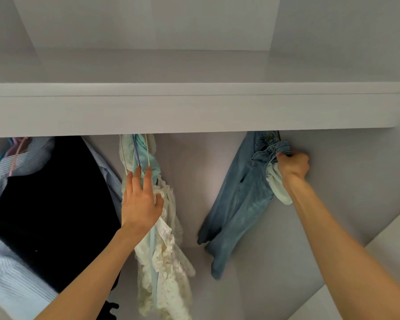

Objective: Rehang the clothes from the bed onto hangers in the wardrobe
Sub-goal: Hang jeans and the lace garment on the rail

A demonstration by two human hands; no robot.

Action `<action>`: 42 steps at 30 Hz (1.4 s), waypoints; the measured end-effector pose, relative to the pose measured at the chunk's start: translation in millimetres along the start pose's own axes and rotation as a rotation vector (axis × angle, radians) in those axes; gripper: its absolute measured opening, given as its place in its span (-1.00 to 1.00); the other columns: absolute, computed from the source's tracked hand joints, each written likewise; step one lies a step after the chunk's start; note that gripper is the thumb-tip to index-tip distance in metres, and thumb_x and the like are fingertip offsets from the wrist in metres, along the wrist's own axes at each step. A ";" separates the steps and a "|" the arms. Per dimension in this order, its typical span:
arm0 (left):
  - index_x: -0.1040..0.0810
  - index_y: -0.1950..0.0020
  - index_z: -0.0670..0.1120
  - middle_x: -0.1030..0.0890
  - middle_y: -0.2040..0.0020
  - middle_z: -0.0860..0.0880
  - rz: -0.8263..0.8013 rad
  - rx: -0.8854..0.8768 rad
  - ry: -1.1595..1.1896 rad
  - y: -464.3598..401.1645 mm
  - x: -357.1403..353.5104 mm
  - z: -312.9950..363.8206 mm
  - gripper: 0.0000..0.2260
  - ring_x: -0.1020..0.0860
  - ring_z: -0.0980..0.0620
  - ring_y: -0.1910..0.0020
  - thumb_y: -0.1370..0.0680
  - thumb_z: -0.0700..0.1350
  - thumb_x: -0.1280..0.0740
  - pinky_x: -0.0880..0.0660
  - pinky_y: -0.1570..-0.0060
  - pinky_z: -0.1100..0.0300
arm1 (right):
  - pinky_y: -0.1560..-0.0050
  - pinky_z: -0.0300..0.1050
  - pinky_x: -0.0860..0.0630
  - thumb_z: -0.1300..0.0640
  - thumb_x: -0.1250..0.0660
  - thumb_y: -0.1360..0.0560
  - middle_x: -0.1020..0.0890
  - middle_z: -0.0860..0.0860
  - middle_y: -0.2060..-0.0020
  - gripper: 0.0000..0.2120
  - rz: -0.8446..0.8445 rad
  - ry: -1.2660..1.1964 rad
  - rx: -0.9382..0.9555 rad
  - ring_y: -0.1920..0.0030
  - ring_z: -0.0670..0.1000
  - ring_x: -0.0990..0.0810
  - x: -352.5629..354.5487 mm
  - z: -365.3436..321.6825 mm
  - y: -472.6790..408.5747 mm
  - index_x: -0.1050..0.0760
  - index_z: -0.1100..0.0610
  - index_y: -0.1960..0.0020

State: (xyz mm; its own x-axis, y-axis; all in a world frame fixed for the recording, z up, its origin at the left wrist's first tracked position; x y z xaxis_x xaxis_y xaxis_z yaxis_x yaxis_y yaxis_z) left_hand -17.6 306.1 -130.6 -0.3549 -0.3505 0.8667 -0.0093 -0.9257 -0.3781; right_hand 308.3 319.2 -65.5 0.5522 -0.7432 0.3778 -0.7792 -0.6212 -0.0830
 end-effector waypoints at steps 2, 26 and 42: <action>-0.02 -0.52 -0.12 -0.04 -0.51 -0.20 0.005 0.002 0.000 0.2 -0.5 0.7 -0.36 0.06 -0.19 -0.50 -0.54 -0.10 -0.26 -0.04 -0.45 -0.05 | 0.10 -0.05 -0.43 0.24 -0.25 -0.52 -0.61 0.29 0.02 -0.80 -0.008 0.070 0.028 -0.05 0.24 -0.57 1.2 0.2 -0.5 -0.54 0.38 0.09; -0.25 -0.46 -0.10 -0.23 -0.46 -0.24 0.072 -0.036 -0.140 95.8 7.4 -14.6 -0.51 -0.15 -0.27 -0.45 -0.56 0.04 -0.16 -0.17 -0.31 -0.16 | -0.30 0.41 -0.15 0.09 -0.50 -0.31 -0.55 0.24 -0.18 -0.48 -0.196 0.816 0.920 -0.31 0.24 -0.43 -12.9 79.1 124.2 -0.51 0.26 -0.21; -0.23 -0.48 -0.03 -0.18 -0.49 -0.19 -0.016 0.533 -0.150 384.8 70.4 -113.9 -0.42 -0.01 -0.20 -0.48 -0.51 0.16 0.06 -0.01 -0.36 -0.09 | -0.23 0.26 -0.38 -0.10 -0.07 -0.47 -0.55 0.17 -0.21 -0.48 -0.896 0.544 1.381 -0.23 0.17 -0.52 -32.1 115.4 388.8 -0.46 0.15 -0.28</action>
State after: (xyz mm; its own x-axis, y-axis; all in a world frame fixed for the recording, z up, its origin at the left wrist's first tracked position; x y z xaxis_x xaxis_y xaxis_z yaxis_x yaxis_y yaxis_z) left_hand -152.7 -58.5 -252.1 -0.2215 -0.3159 0.9226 0.4742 -0.8616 -0.1812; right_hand 21.8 72.8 -216.3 0.2554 -0.0955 0.9621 0.6559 -0.7140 -0.2450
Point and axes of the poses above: each hand's wrist, its own y-axis away from the middle knuckle, its own x-axis out of the back of the hand, z = x × y, the point moved 1 cm from there along -y, towards the middle knuckle
